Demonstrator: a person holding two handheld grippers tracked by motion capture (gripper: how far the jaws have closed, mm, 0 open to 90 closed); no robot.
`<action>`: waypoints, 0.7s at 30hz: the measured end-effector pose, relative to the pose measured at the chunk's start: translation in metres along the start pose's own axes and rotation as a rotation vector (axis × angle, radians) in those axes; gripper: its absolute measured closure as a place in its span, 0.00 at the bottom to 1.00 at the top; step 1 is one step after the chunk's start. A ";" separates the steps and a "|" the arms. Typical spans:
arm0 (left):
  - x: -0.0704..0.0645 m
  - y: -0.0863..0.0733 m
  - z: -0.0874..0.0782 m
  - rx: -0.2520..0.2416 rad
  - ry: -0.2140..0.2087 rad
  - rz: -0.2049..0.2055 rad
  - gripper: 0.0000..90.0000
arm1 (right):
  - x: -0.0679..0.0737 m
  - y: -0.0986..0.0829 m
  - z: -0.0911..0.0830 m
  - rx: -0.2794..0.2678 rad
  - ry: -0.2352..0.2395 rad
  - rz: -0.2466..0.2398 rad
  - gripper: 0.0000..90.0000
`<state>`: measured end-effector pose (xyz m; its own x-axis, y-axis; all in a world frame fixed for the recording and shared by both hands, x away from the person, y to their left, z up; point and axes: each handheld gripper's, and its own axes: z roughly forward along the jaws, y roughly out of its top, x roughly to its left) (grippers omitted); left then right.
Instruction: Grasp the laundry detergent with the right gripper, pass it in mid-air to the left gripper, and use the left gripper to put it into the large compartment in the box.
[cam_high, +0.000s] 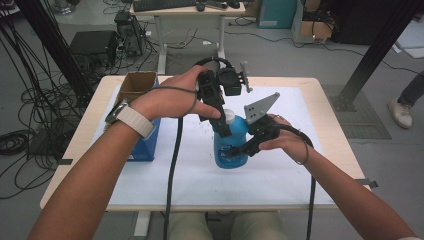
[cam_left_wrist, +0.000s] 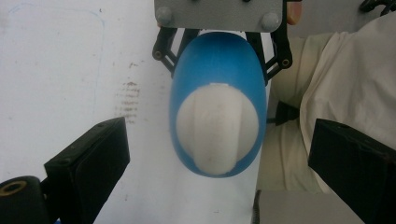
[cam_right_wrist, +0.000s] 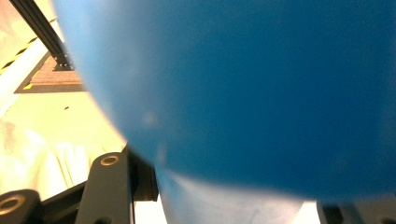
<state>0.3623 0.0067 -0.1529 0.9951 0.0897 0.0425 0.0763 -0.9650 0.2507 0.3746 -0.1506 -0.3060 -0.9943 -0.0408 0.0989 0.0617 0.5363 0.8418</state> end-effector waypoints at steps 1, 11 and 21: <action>0.000 0.000 0.000 0.000 0.000 -0.001 0.06 | 0.000 0.000 0.000 0.001 0.000 0.001 0.48; 0.000 0.000 0.000 -0.003 0.001 -0.002 0.06 | 0.000 0.000 0.000 0.004 -0.001 0.004 0.48; 0.000 0.000 0.000 -0.001 -0.001 -0.003 0.06 | 0.000 0.000 0.000 0.004 0.001 0.005 0.48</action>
<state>0.3623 0.0069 -0.1527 0.9949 0.0922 0.0406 0.0792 -0.9646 0.2516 0.3746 -0.1510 -0.3061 -0.9939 -0.0387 0.1032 0.0662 0.5396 0.8393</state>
